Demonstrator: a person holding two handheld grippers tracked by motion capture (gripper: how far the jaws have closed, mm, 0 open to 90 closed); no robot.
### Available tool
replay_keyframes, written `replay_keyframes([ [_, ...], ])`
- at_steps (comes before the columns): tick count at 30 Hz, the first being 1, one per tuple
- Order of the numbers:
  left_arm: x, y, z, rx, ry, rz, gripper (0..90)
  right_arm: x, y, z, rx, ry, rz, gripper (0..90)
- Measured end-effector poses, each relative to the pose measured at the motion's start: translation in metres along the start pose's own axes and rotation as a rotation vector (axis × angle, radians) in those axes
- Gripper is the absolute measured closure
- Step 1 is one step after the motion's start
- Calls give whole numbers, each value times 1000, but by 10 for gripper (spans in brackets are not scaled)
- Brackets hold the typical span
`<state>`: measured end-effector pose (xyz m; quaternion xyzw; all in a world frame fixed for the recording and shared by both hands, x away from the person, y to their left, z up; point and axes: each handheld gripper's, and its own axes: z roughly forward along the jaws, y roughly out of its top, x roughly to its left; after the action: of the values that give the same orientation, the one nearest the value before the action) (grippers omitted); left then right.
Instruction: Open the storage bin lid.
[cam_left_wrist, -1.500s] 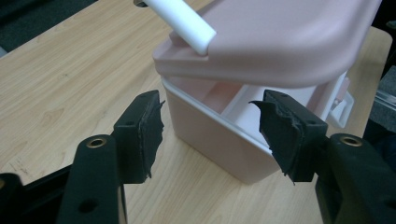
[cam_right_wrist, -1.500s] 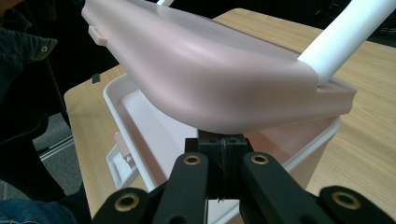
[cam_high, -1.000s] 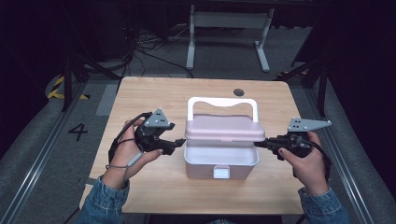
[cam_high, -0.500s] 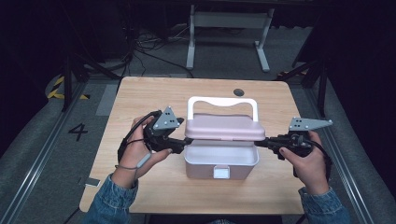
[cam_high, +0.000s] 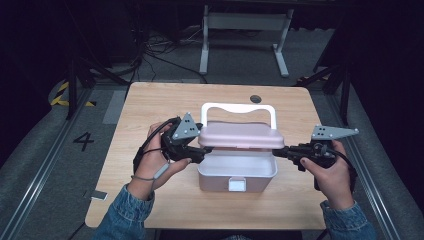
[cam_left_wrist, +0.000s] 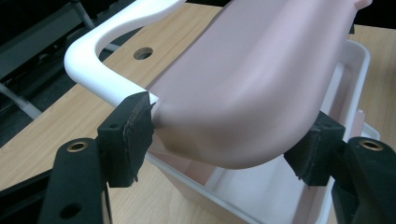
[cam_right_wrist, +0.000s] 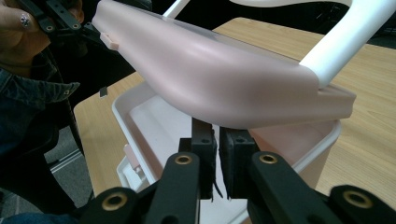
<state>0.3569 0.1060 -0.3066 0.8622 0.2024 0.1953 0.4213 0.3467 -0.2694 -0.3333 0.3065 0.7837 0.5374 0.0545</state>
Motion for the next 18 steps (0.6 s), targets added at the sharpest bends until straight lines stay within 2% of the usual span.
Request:
replay_keyframes([
  [6, 3, 4, -1, -11, 32, 4, 368, -2, 0, -6, -13, -10, 14, 817],
  [16, 10, 15, -1, -21, 34, 28, 406, -7, -5, -19, -22, -40, 29, 812],
  [18, 12, 18, 0, -37, 25, 31, 412, -8, -6, -21, -24, -42, 37, 813],
])
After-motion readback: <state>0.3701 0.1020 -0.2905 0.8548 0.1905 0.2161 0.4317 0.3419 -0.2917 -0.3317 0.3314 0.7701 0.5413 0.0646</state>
